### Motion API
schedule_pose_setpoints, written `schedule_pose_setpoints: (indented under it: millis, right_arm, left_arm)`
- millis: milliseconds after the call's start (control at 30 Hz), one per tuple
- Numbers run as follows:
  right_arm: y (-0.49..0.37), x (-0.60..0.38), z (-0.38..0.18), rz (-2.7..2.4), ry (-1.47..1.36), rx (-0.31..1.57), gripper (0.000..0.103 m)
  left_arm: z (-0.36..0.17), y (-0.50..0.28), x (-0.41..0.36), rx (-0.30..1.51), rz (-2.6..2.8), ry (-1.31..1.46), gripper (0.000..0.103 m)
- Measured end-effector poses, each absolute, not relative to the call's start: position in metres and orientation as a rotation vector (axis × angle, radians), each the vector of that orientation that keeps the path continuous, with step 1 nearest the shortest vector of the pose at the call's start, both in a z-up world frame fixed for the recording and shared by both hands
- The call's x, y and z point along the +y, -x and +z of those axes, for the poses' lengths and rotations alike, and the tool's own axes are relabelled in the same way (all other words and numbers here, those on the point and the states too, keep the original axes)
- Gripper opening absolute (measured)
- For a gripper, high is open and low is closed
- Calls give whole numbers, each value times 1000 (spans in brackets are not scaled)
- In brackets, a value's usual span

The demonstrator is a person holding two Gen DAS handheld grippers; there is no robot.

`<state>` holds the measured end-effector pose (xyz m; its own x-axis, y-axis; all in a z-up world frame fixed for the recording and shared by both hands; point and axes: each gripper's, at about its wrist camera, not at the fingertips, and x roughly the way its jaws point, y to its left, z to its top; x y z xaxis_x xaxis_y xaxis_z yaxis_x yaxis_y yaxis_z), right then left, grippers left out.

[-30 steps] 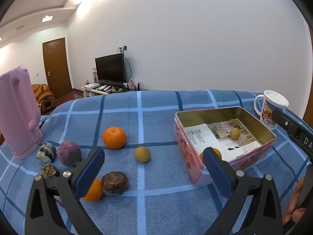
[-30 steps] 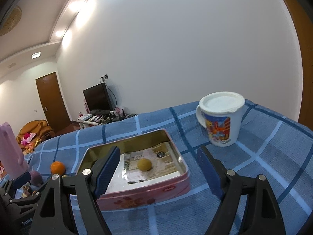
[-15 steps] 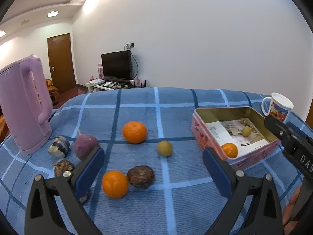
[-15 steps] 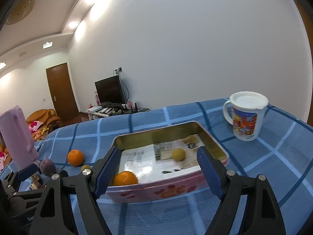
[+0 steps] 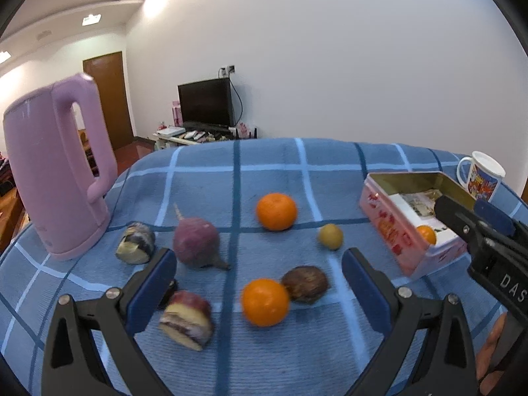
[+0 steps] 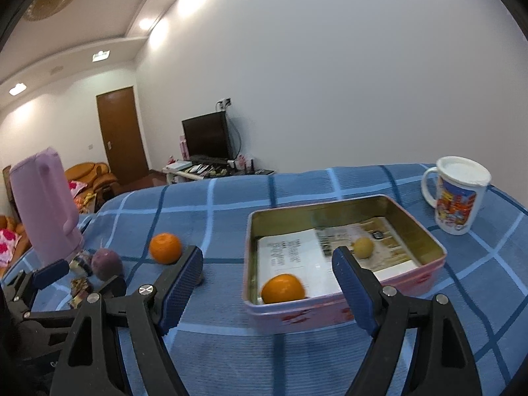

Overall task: Organize fruits
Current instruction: 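Move both tools back toward the remaining produce beside the kettle, then grasp the sliced purple yam with the left tool while the right tool grasps a brown round fruit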

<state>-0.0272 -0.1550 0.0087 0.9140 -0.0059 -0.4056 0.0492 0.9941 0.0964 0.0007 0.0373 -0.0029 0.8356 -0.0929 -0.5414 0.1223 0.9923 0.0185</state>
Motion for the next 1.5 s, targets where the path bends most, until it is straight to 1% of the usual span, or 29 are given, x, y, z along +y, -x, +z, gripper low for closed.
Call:
schedule_pose_setpoints:
  millis: [133,300,467,600,667,700,767,833,900,967,1033,1133,1200,1233,1267,1300,1367,1400,1433,1500]
  right_arm:
    - [23,-139,7,-1,-71,433,82]
    - [20,-119,5,56,-37,461,82]
    - [6,-96,-3,161,-9,552,82]
    - [-9,-74,-14,240,17,653,80]
    - [-16,-67,-21,261,23,706,60]
    - [-19,-65,-24,265,22,725,57]
    - [-23,-63,-29,265,17,757,56]
    - [-26,-61,-32,291,7,779,56]
    - [-29,-58,-36,291,13,803,56]
    - [-34,-54,-40,300,9,833,56]
    - [-40,-50,-47,301,16,882,56]
    - [-42,-47,-46,308,10,875,56]
    - [-41,-45,-46,308,21,876,53]
    - [-41,-44,-46,301,28,874,43]
    - [-40,-44,-46,299,29,873,41]
    - [-40,-45,-45,299,22,872,41]
    - [-39,-51,-43,302,-14,860,41]
    - [-39,-53,-43,306,-32,853,41]
    - [-38,-57,-41,313,-55,843,41]
    - [-35,-62,-38,327,-83,819,41]
  left_arm:
    - [-6,-5,61,606,-125,-50,102]
    - [-3,-10,93,600,-95,-74,102]
    - [3,-14,144,603,-93,47,102]
    - [4,-16,174,604,-94,143,99]
    - [3,-15,178,616,-120,148,92]
    - [2,-14,177,628,-154,149,89]
    - [0,-14,172,655,-244,164,82]
    - [-3,-13,161,700,-353,168,81]
    - [-6,-12,143,734,-420,116,78]
    - [-11,-8,124,757,-463,41,69]
    - [-17,-7,111,788,-491,-3,68]
    - [-23,-11,105,820,-461,-16,68]
    - [-29,-18,106,841,-432,0,68]
    - [-33,-21,106,856,-422,4,68]
    - [-37,-23,106,865,-413,0,64]
    - [-41,-25,105,878,-402,-12,62]
    - [-47,-27,104,901,-380,-33,48]
    - [-48,-29,105,901,-376,-29,46]
    - [-48,-30,108,895,-395,2,39]
    - [-48,-31,114,900,-404,40,39]
